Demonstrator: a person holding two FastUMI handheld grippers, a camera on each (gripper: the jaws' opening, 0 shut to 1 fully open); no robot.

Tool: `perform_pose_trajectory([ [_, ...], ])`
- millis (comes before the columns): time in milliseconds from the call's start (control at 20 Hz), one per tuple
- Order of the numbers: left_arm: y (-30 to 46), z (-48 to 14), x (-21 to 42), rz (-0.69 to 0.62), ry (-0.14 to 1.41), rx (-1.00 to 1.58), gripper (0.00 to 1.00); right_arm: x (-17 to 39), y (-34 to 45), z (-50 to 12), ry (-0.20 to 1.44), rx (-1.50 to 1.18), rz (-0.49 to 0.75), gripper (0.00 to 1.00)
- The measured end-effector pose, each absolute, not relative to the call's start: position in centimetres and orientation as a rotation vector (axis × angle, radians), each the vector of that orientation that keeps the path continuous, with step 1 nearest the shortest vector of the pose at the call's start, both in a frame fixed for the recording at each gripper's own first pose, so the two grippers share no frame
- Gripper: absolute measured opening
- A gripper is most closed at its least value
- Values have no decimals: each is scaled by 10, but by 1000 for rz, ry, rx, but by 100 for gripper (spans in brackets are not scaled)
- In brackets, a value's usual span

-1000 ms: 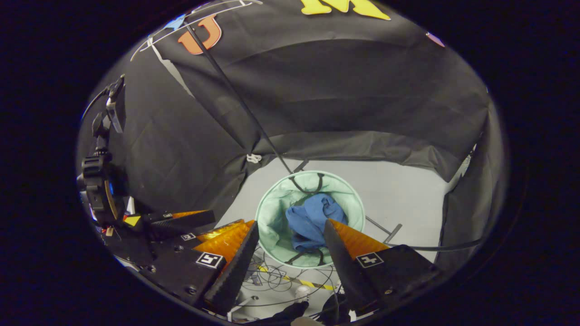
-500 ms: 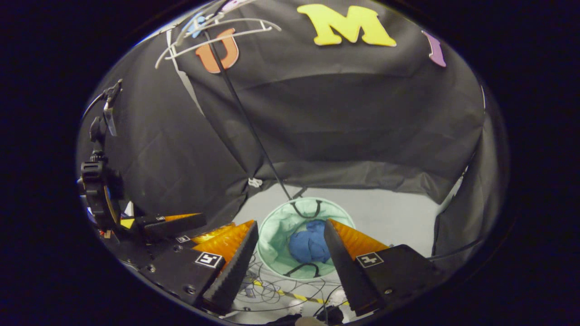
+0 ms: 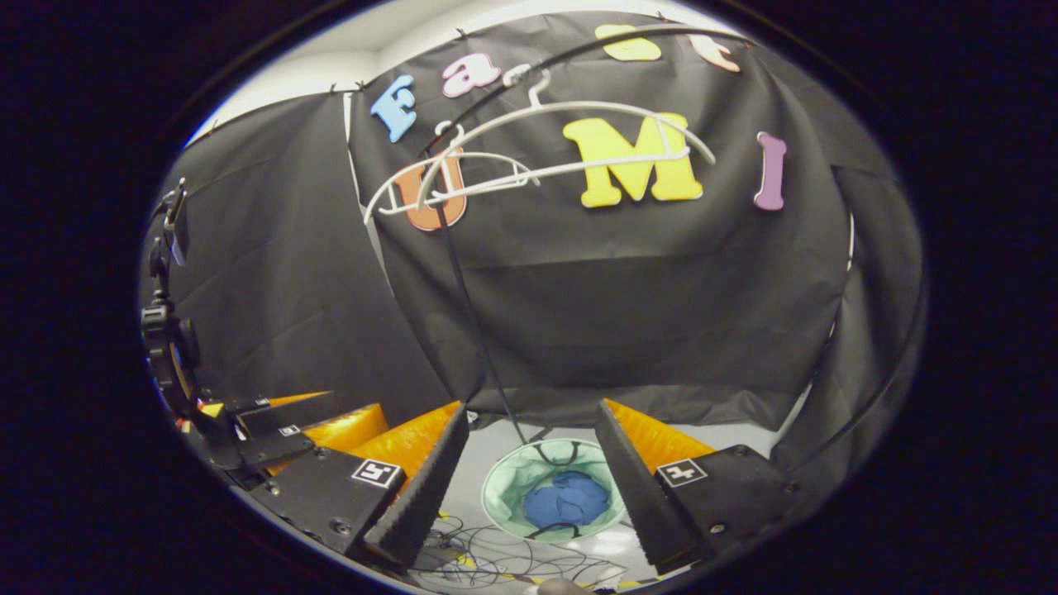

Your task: Grasp the clothes on the hanger with both hands and then place them into the laundry hamper below.

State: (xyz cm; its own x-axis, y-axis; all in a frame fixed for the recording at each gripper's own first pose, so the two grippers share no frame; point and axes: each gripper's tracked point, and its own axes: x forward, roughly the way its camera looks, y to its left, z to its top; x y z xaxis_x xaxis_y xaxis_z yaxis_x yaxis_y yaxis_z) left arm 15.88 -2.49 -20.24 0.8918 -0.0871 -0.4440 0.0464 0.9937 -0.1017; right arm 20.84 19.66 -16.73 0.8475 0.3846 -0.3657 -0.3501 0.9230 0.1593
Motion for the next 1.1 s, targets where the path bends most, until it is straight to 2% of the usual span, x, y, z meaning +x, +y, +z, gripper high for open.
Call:
perform_pose_trajectory([
  [450,-28,-81,105,-129,228,-77,100,124,164,-29,73,-4,282,99],
  [650,-32,-31,90,-147,122,-75,100,101,144,7,14,37,252,100],
  [850,-42,10,80,-165,52,-57,100,53,105,30,-63,90,220,100],
  [1100,-38,24,59,-105,35,-11,97,20,61,45,-120,87,193,100],
])
